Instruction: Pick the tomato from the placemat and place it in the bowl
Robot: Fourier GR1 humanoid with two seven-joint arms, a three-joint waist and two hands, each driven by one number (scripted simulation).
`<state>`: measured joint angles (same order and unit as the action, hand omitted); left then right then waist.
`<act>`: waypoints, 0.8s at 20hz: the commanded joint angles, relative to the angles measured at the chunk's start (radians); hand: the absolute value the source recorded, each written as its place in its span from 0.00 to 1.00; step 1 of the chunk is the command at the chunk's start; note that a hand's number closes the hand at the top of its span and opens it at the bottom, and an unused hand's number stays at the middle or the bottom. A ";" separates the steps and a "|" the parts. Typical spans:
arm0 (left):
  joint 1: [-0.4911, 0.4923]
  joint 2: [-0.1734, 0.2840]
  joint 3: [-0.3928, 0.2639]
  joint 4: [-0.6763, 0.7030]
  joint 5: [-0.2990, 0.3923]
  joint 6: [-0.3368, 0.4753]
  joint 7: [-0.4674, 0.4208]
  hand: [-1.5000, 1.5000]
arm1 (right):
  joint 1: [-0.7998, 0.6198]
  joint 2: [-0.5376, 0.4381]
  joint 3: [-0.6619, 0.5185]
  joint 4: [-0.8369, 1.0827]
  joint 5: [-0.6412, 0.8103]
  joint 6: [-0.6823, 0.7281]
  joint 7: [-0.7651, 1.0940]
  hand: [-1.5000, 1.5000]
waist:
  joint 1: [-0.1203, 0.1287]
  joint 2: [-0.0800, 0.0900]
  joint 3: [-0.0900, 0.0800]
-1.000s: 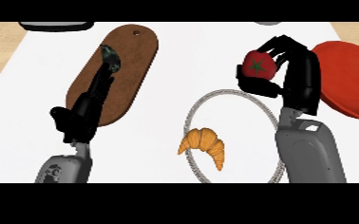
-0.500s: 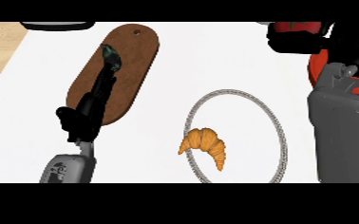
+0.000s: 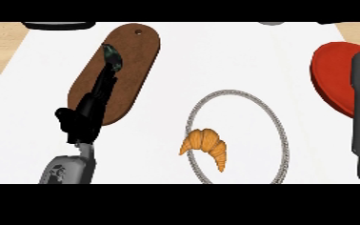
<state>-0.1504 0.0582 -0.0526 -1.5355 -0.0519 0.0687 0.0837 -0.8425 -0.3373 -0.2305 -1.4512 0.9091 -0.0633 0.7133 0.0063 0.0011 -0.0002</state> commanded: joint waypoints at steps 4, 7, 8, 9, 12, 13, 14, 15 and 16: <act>-0.012 0.023 0.033 0.029 0.013 -0.020 -0.040 0.50 | 0.059 -0.139 -0.016 0.185 0.072 0.021 -0.081 1.00 | -0.001 0.003 0.000; 0.014 -0.012 -0.015 -0.052 -0.008 0.004 0.023 0.50 | 0.027 -0.213 -0.059 0.318 0.051 -0.007 -0.185 1.00 | 0.006 0.002 0.001; -0.007 -0.003 0.007 -0.004 0.008 -0.009 0.017 0.50 | 0.066 -0.183 -0.043 0.317 0.079 -0.046 -0.168 1.00 | 0.001 0.002 0.000; -0.054 0.018 0.045 0.046 0.025 -0.026 -0.014 0.50 | 0.059 -0.195 -0.054 0.328 0.083 -0.048 -0.155 1.00 | -0.002 0.002 0.000; 0.003 -0.014 -0.010 -0.026 0.000 -0.009 0.018 0.50 | 0.065 -0.229 -0.112 0.509 0.069 -0.165 -0.265 1.00 | 0.011 0.004 0.001; -0.005 -0.009 -0.006 -0.017 -0.010 -0.004 0.017 0.50 | 0.059 -0.238 -0.121 0.537 0.063 -0.178 -0.280 1.00 | 0.008 0.004 0.001; -0.030 0.023 0.051 0.034 0.032 -0.037 -0.034 0.50 | 0.097 -0.252 -0.131 0.536 0.041 -0.165 -0.314 1.00 | 0.003 0.004 0.001; -0.011 0.005 -0.001 -0.049 -0.003 -0.016 0.044 0.50 | 0.042 -0.285 -0.135 0.614 0.056 -0.172 -0.327 1.00 | 0.011 0.003 0.001; 0.005 0.002 0.014 -0.024 0.018 -0.028 0.013 0.50 | 0.064 -0.262 -0.115 0.591 0.069 -0.189 -0.311 1.00 | 0.005 0.002 0.000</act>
<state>-0.1611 0.0618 -0.0403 -1.5474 -0.0433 0.0504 0.0941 -0.7762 -0.5716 -0.3354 -0.9564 0.9700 -0.2070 0.4463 0.0120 0.0040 0.0006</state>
